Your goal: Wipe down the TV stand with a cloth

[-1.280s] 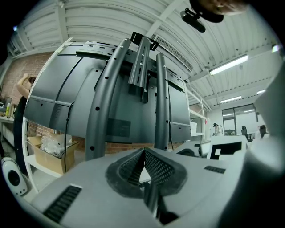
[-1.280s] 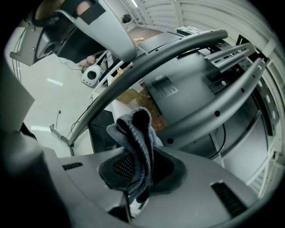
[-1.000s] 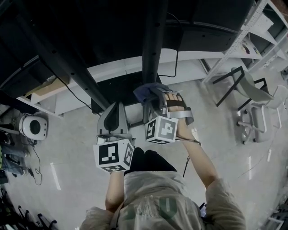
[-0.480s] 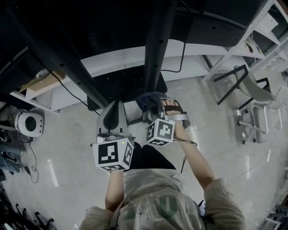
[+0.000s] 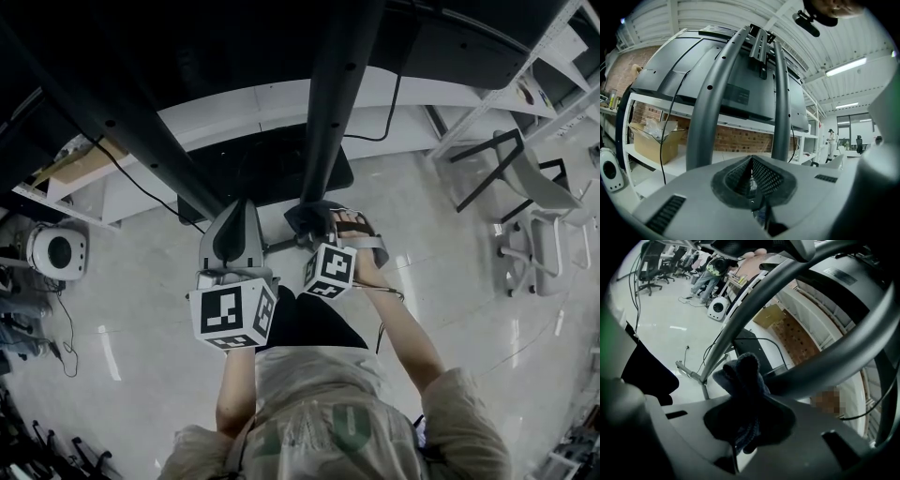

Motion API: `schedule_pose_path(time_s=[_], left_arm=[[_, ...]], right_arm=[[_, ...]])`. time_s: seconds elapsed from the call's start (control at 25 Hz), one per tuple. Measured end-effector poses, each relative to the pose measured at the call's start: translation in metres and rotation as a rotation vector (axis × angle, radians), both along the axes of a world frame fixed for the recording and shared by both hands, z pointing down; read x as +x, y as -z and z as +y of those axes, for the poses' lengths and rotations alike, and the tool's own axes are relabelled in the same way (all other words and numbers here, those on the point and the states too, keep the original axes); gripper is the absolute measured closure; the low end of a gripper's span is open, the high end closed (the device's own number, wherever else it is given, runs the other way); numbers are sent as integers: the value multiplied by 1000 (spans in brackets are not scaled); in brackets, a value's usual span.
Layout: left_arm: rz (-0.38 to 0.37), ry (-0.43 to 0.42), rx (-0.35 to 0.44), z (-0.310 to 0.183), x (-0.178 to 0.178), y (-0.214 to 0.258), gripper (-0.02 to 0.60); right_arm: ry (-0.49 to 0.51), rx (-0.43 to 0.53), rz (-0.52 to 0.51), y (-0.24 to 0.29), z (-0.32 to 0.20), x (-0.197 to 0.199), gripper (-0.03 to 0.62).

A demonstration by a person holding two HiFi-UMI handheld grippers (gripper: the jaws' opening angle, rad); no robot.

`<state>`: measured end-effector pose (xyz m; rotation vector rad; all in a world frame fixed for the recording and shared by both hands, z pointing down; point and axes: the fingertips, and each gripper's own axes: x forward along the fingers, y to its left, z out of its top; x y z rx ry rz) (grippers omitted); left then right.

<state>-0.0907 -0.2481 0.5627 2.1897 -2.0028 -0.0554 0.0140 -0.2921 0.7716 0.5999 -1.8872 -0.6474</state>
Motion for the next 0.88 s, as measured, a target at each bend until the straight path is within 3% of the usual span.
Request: schedule_pose_path(time_s=[0.32,0.52,0.68,0.88], left_arm=[[-1,13,2,-1,-2,-2,566],[-8,38,-7,10,-9,36,566],[-10,55,11,18,-10,105,566],[-19,82,60,36,-4,185,566]], right_arm=[[9,-36,39,-24,1,4,539],[-1,-65,-34,34,19,6,539],[-14,-87,-219,144,37,1,539],[-111,-169,-681,282,53,-6,537]])
